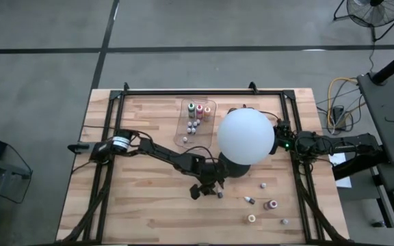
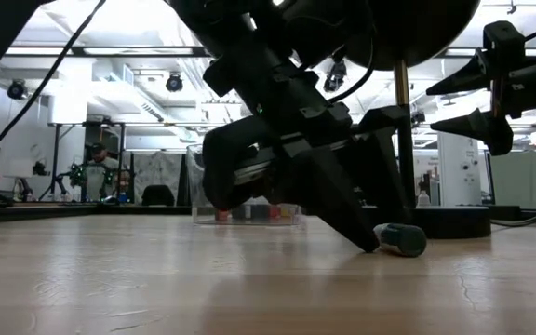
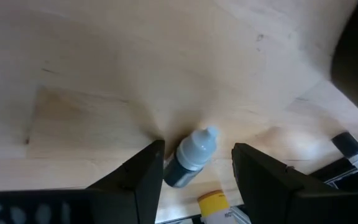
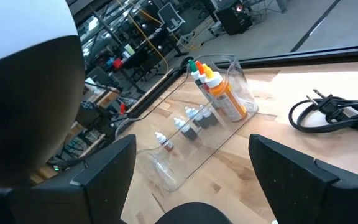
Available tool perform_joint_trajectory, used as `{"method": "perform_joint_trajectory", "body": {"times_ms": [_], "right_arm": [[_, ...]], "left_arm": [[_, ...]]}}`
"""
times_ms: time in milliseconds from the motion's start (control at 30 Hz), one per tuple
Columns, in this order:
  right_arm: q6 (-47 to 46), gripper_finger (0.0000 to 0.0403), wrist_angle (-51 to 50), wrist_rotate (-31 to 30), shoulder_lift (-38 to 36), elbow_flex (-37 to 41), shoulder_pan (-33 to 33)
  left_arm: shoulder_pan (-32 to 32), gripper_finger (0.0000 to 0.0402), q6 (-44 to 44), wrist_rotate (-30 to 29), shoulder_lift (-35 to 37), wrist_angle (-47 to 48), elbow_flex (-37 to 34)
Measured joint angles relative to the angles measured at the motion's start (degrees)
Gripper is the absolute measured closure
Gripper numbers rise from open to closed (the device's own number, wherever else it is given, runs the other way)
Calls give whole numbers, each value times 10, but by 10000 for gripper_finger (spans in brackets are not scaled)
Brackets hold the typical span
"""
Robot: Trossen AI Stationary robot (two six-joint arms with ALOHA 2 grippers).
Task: Pick & Place food coloring
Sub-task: Put the small black food coloring bottle into the transparent bin
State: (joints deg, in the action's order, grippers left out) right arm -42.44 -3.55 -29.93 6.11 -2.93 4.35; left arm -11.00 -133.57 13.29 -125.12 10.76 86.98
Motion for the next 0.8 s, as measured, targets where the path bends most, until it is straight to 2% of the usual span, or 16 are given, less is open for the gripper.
{"method": "perform_joint_trajectory", "body": {"times_ms": [433,800], "right_arm": [[0,101,0,0,0,0,0],[0,101,0,0,0,0,0]], "left_arm": [[3,232,109,14,-1,26,0],[2,232,138,-14,-1,32,0]]}}
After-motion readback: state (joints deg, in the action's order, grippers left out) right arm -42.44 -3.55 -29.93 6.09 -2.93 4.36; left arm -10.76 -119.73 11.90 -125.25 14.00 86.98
